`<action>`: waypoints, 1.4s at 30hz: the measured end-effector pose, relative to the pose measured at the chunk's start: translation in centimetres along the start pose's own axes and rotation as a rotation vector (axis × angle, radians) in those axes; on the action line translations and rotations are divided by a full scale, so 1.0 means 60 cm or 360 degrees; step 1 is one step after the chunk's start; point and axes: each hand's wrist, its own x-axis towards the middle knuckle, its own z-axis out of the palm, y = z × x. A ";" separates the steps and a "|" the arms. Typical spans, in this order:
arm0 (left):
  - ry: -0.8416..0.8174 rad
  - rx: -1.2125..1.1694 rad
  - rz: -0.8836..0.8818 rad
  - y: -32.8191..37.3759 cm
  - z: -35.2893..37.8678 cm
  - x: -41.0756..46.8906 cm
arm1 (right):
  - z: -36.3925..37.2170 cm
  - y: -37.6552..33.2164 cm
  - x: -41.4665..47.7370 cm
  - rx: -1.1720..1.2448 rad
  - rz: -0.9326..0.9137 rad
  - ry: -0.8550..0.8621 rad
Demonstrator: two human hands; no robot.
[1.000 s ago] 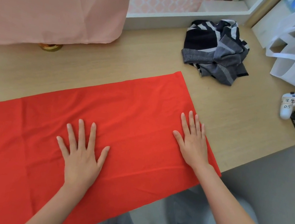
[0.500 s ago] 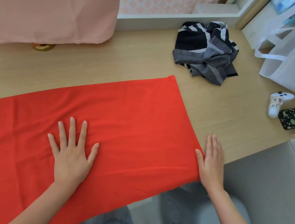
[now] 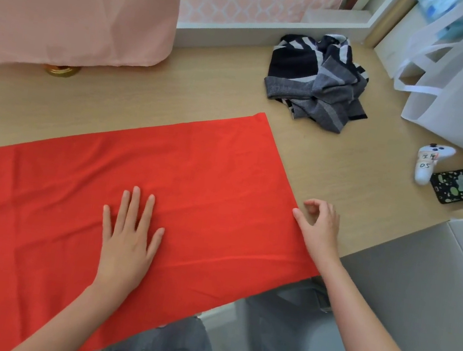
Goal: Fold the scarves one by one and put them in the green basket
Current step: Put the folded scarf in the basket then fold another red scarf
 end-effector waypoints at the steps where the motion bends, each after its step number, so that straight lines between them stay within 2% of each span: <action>1: 0.0021 -0.0021 -0.0038 0.010 0.001 0.004 | -0.003 -0.009 0.013 0.0141 0.0041 -0.0038; 4: 0.0092 -0.0137 0.0025 0.066 -0.012 0.026 | -0.007 -0.050 0.069 0.0358 0.0144 -0.0156; 7: 0.0033 -0.0480 0.0143 0.158 -0.024 0.047 | 0.002 -0.094 0.130 0.0328 0.0144 -0.0311; 10: -0.0122 -0.0729 0.0070 0.231 -0.034 0.058 | 0.018 -0.132 0.163 0.0193 0.0174 -0.0434; 13: -0.0317 -0.0946 -0.0126 0.265 -0.037 0.056 | 0.032 -0.160 0.157 0.0173 0.0168 -0.0528; 15: -0.0395 -0.1139 -0.0298 0.282 -0.035 0.056 | 0.036 -0.181 0.137 0.0340 0.0146 -0.0626; 18: -0.0417 -0.1568 -0.0756 0.315 -0.045 0.064 | 0.034 -0.221 0.094 0.0698 0.0181 -0.0915; 20: -0.0400 -0.1707 -0.1045 0.332 -0.056 0.077 | 0.033 -0.244 0.076 0.0804 0.0118 -0.1030; 22: -0.0336 -0.1756 -0.1185 0.332 -0.066 0.082 | 0.037 -0.257 0.076 0.0769 0.0014 -0.0989; 25: -0.0158 -0.1702 -0.1187 0.300 -0.067 0.066 | 0.052 -0.262 0.087 0.0679 -0.0045 -0.0806; 30: -0.0059 -0.1518 -0.1037 0.223 -0.069 0.017 | 0.120 -0.270 0.096 0.0732 0.0204 -0.0635; 35: -0.0017 -0.1597 -0.1118 0.166 -0.085 -0.022 | 0.171 -0.294 0.090 0.0652 0.0283 -0.0530; 42: 0.0161 -0.1721 -0.1142 0.079 -0.150 -0.074 | 0.177 -0.402 0.030 0.0824 -0.0032 -0.0485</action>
